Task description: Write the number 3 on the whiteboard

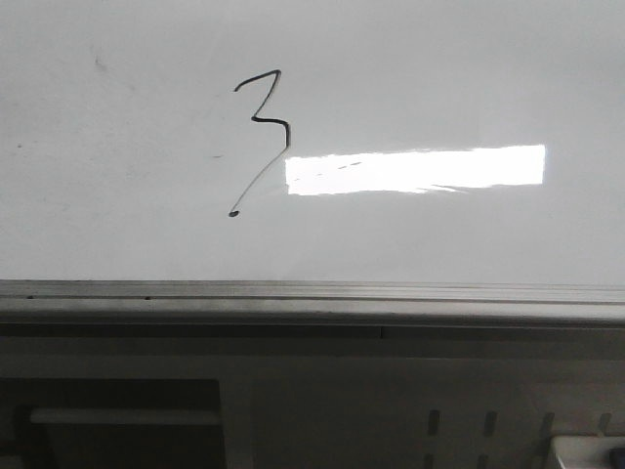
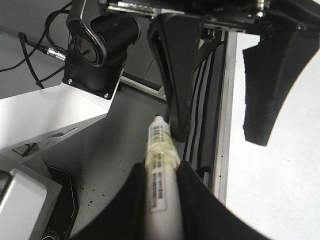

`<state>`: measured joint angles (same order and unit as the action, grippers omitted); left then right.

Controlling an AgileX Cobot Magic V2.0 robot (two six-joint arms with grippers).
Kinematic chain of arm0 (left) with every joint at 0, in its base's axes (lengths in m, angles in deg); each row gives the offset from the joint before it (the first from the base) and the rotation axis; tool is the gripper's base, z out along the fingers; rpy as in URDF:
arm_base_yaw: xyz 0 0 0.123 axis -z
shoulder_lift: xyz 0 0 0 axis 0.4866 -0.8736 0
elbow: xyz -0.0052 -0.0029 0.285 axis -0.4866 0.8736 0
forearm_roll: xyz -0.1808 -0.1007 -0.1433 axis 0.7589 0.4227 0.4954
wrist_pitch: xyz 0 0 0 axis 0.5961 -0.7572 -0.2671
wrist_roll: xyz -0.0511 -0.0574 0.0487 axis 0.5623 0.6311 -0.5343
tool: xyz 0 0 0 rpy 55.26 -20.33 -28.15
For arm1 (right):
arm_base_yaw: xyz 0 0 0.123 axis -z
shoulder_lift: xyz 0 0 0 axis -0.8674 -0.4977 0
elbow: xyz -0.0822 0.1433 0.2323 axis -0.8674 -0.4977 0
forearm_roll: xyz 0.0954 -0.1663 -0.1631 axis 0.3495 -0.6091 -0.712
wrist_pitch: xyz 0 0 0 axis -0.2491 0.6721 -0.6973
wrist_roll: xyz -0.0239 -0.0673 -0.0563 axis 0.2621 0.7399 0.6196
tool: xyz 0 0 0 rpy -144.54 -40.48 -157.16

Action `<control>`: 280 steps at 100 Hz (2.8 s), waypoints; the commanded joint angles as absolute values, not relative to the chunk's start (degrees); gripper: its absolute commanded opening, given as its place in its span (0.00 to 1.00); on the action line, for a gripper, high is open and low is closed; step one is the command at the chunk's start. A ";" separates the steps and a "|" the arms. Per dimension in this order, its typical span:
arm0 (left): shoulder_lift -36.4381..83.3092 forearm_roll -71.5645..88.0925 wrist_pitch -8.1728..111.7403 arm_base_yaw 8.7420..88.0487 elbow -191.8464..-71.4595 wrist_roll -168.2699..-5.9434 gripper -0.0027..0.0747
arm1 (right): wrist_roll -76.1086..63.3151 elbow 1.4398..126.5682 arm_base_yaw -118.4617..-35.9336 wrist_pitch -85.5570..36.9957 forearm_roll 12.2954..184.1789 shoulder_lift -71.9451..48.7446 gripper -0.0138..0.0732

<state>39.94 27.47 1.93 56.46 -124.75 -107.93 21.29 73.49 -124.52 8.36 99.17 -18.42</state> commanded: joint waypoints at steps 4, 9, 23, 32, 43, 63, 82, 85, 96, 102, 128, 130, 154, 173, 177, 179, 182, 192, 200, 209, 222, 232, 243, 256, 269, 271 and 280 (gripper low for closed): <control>39.58 31.97 2.17 56.42 -126.49 -108.06 0.55 | 21.07 75.49 -124.03 2.69 96.62 -18.68 0.11; 39.58 32.21 2.45 56.42 -126.49 -108.06 0.55 | 19.21 75.49 -123.42 2.69 95.24 -19.61 0.11; 39.58 32.46 2.87 56.42 -127.35 -108.06 0.55 | 17.67 75.49 -120.35 2.76 94.09 -20.89 0.11; 39.58 32.46 3.35 56.42 -128.67 -108.06 0.55 | 17.64 75.49 -117.88 2.41 94.09 -21.13 0.11; 39.58 32.09 3.49 56.42 -129.36 -108.06 0.55 | 17.64 75.59 -116.72 1.70 94.60 -20.70 0.11; 38.61 29.05 3.76 56.42 -129.36 -108.06 0.55 | 17.64 75.59 -120.54 0.80 96.55 -19.86 0.11; 35.31 29.05 3.76 56.42 -129.36 -108.06 0.55 | 17.64 75.59 -123.10 -2.08 96.55 -19.60 0.11; 34.88 29.05 3.64 56.42 -129.36 -108.06 0.55 | 17.64 75.59 -123.34 -2.34 96.55 -19.60 0.11; 33.92 29.05 2.71 56.42 -129.36 -108.06 0.52 | 17.64 75.59 -123.34 -1.84 96.55 -19.60 0.11; 33.94 28.53 1.88 56.42 -129.36 -108.06 0.48 | 17.64 75.59 -123.34 -1.70 96.55 -19.60 0.11; 33.94 25.24 0.34 56.42 -129.36 -107.95 0.29 | 17.64 75.59 -123.34 -1.70 96.44 -19.60 0.11; 33.94 25.24 0.34 56.42 -129.36 -107.95 0.29 | 17.64 75.59 -123.34 -1.70 96.44 -19.60 0.11; 33.94 25.83 1.62 56.42 -129.36 -107.95 0.28 | 17.64 75.59 -123.34 -1.70 96.44 -19.60 0.11; 33.94 28.23 2.74 56.42 -129.36 -107.95 0.28 | 17.64 75.59 -123.47 -1.60 97.18 -19.60 0.11; 33.94 28.22 2.77 56.42 -129.36 -107.95 0.28 | 17.64 75.59 -123.47 -1.60 97.18 -19.60 0.11; 33.94 28.22 2.77 56.42 -129.36 -107.95 0.28 | 17.64 75.59 -123.47 -1.60 97.18 -19.60 0.11; 33.94 28.22 2.77 56.42 -129.36 -107.95 0.28 | 17.64 75.59 -123.47 -1.49 97.18 -19.60 0.11; 33.94 28.22 2.86 56.42 -129.36 -107.95 0.28 | 17.64 75.59 -123.47 -1.49 97.33 -19.60 0.11; 33.94 28.22 3.36 56.42 -129.36 -107.95 0.27 | 17.64 75.59 -123.47 -1.38 97.34 -19.60 0.11; 33.94 28.22 4.33 56.42 -129.36 -107.95 0.20 | 17.64 75.59 -123.47 -1.49 97.34 -19.60 0.11; 33.94 28.22 5.65 56.42 -129.36 -107.95 0.01 | 17.64 75.59 -123.47 -1.49 97.34 -19.60 0.21; 33.94 28.35 6.19 56.42 -129.36 -107.95 0.01 | 17.64 75.59 -123.35 -2.40 97.34 -19.60 0.46; 33.94 28.35 6.84 56.42 -129.36 -107.68 0.01 | 17.64 75.59 -122.89 -5.37 96.78 -18.61 0.71; 33.94 28.35 11.05 56.42 -128.19 -104.41 0.01 | 16.01 75.59 -118.99 -8.24 96.78 -15.09 0.78; 33.94 28.35 18.83 56.42 -124.68 -100.17 0.01 | 10.65 75.59 -113.09 -7.46 96.78 -10.03 0.78; 33.94 28.47 20.43 56.42 -123.88 -99.63 0.01 | 8.96 75.59 -111.77 -6.97 96.78 -9.29 0.78; 33.94 29.19 29.09 56.42 -120.08 -96.61 0.01 | 4.87 75.59 -107.94 -4.24 96.78 -6.41 0.76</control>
<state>33.98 25.62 19.03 56.46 -121.37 -100.07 9.39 73.60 -111.47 -2.85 95.94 -9.82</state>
